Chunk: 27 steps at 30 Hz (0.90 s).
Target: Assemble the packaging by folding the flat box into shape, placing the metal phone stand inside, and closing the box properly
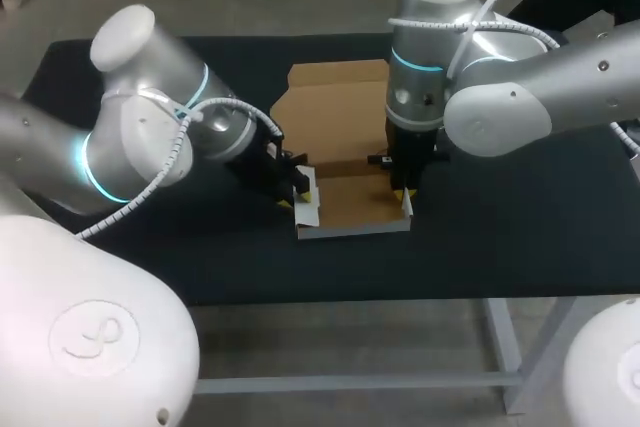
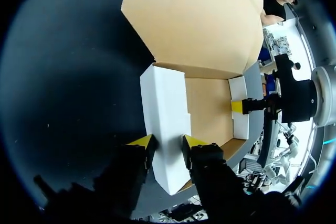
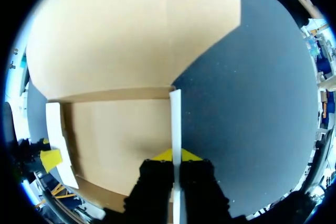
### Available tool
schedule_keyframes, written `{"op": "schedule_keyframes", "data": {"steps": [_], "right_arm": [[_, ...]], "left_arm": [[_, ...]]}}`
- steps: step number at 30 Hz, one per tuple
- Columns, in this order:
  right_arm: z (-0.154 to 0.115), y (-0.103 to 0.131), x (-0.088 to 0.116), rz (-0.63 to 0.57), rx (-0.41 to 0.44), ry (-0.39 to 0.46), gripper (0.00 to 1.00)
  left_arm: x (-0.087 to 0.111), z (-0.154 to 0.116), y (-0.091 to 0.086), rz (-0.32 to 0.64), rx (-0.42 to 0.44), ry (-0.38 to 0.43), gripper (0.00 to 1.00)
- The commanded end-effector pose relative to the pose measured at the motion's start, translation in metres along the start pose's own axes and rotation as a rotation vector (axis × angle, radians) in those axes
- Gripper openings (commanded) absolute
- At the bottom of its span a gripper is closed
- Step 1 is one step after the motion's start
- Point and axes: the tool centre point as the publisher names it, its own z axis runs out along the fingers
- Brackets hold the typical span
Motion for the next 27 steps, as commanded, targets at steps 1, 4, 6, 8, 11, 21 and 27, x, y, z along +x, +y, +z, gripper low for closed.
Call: {"op": "schedule_keyframes", "data": {"steps": [1, 4, 6, 8, 11, 21, 27], "right_arm": [[0.0, 0.001, 0.002, 0.0, 0.004, -0.002, 0.0], [0.0, 0.001, 0.002, 0.0, 0.004, -0.002, 0.0], [0.0, 0.001, 0.002, 0.0, 0.004, -0.002, 0.0], [0.0, 0.001, 0.002, 0.0, 0.004, -0.002, 0.0], [0.0, 0.001, 0.002, 0.0, 0.004, -0.002, 0.0], [0.0, 0.001, 0.002, 0.0, 0.004, -0.002, 0.0], [0.0, 0.001, 0.002, 0.0, 0.004, -0.002, 0.0]], "left_arm": [[0.002, 0.006, -0.001, -0.008, 0.004, -0.185, 0.33], [0.001, 0.008, -0.002, -0.015, 0.006, -0.22, 0.28], [0.0, 0.009, -0.003, -0.017, 0.0, -0.239, 0.26], [-0.002, 0.01, -0.004, -0.018, -0.009, -0.26, 0.26], [-0.003, 0.011, -0.005, -0.02, -0.017, -0.289, 0.26], [-0.008, 0.014, -0.005, -0.021, -0.022, -0.367, 0.17], [-0.011, 0.017, -0.005, -0.022, -0.033, -0.402, 0.18]]}}
